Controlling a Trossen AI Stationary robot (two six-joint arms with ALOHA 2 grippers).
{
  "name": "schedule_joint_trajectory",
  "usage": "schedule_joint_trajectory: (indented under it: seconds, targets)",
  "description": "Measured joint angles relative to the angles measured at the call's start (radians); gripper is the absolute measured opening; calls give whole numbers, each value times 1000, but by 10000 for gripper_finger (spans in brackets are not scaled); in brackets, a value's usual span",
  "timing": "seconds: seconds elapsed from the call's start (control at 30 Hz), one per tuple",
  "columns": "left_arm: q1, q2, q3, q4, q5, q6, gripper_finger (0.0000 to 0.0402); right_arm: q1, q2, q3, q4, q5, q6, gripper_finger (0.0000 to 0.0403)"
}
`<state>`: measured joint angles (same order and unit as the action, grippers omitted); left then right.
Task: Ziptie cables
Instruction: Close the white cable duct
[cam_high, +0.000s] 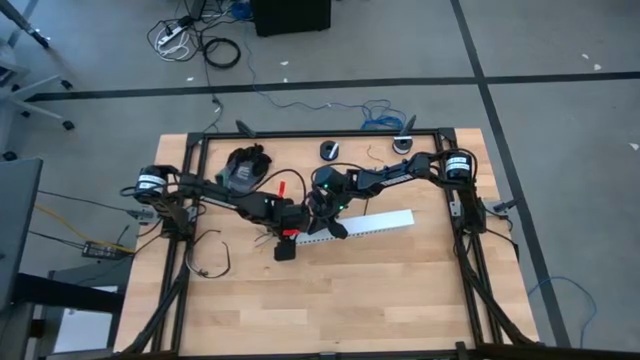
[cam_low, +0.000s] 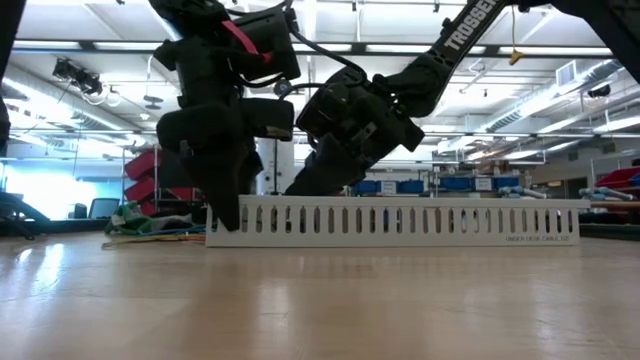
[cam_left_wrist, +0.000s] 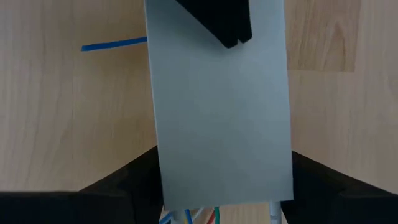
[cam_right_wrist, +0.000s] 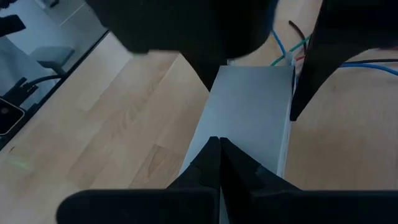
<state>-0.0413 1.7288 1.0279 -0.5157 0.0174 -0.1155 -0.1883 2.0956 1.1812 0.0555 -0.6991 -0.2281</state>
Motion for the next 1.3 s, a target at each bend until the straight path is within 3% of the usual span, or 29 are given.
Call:
schedule_joint_trajectory:
  seconds: [0.47,0.97,1.3]
  targets:
    - [1,-101,4,-110,15,-25,245,-9,-14,2,-32,34,-7,0]
    - [0,-103,2,-176,38,-28,245,-12,-14,3,-43,30,-10,0]
    - [-1,-88,5,-202,-40,-34,245,-13,-15,3,-45,28,-11,0]
